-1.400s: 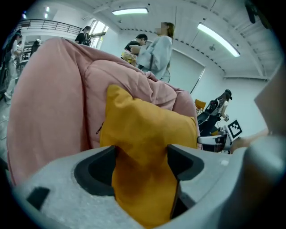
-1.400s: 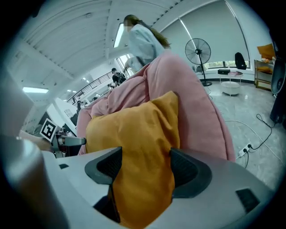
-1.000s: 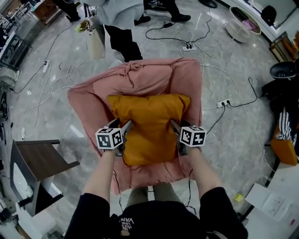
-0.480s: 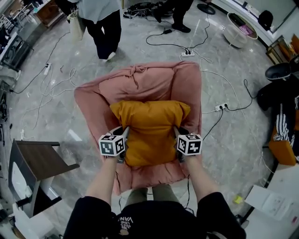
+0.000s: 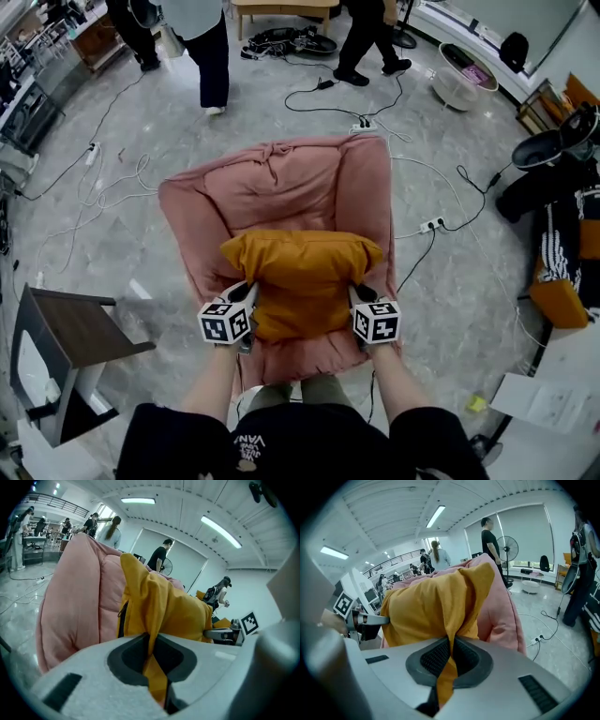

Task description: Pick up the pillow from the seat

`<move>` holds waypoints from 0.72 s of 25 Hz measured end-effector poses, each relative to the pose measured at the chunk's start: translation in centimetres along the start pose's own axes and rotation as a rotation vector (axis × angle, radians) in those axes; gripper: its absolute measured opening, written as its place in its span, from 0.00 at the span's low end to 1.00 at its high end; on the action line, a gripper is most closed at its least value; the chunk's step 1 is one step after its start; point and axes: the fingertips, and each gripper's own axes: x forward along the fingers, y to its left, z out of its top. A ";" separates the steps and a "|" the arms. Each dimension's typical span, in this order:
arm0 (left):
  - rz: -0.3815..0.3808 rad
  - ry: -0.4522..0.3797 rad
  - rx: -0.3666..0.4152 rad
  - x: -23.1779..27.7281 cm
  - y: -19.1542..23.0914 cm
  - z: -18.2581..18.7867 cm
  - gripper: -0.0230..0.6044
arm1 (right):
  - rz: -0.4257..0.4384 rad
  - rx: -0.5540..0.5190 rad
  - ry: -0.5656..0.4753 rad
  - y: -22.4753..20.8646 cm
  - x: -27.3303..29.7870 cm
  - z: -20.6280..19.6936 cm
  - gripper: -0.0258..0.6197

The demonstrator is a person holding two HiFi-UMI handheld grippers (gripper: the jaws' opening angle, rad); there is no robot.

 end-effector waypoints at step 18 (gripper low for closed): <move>-0.097 0.018 0.178 -9.4 -4.3 -0.9 0.08 | -0.047 0.008 -0.133 5.7 -11.3 -0.3 0.06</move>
